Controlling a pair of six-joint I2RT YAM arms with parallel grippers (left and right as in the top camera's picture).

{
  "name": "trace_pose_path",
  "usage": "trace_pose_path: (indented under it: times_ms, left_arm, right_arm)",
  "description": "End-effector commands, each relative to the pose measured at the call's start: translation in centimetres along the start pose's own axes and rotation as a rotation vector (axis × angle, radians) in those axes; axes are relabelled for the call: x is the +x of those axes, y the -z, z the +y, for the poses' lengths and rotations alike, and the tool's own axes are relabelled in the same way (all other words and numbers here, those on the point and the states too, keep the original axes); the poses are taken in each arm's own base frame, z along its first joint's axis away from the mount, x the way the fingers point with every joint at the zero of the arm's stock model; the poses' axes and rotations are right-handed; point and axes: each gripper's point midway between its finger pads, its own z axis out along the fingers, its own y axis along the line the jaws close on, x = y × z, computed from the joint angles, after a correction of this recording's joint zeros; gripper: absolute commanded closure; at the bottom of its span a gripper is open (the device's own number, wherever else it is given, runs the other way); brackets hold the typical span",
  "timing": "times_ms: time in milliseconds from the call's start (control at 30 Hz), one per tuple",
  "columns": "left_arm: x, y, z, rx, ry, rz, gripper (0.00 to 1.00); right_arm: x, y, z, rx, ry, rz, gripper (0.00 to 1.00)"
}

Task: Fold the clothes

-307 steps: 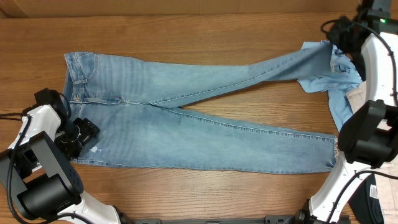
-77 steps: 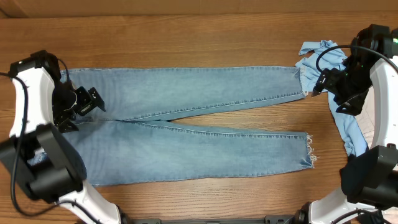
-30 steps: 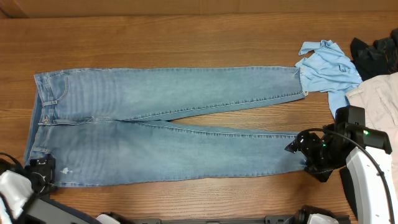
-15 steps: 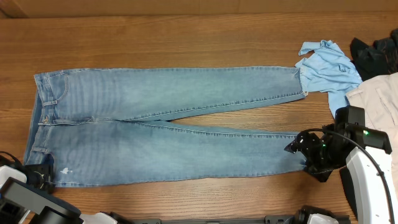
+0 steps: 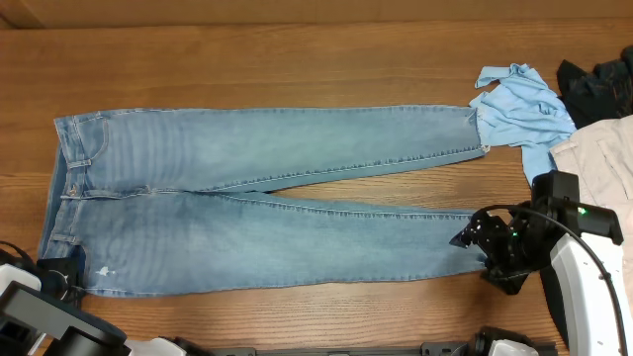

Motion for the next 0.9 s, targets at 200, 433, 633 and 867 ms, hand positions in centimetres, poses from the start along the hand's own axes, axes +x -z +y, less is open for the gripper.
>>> trace_pose_path:
  times_ms: [200,433,633,867]
  left_arm:
    - [2.8,-1.2,-1.0,0.079,-0.014,0.135,0.96]
    - [2.9,-1.2,-1.1,0.084,-0.014,0.138,0.96]
    - [2.9,-1.2,-1.1,0.083,-0.014,0.138,0.96]
    - [2.9,-1.2,-1.1,0.084,-0.014,0.138,0.96]
  right_arm:
    - [0.2,-2.1,0.6,-0.081,-0.141,0.022,0.15]
    - [-2.0,-3.9,0.2,-0.102,-0.256,-0.061,0.19]
    - [-2.7,-4.3,-0.7,-0.062,-0.301,-0.069,0.20]
    - [-2.3,-6.7,-2.1,-0.026,-0.362,-0.034,0.21]
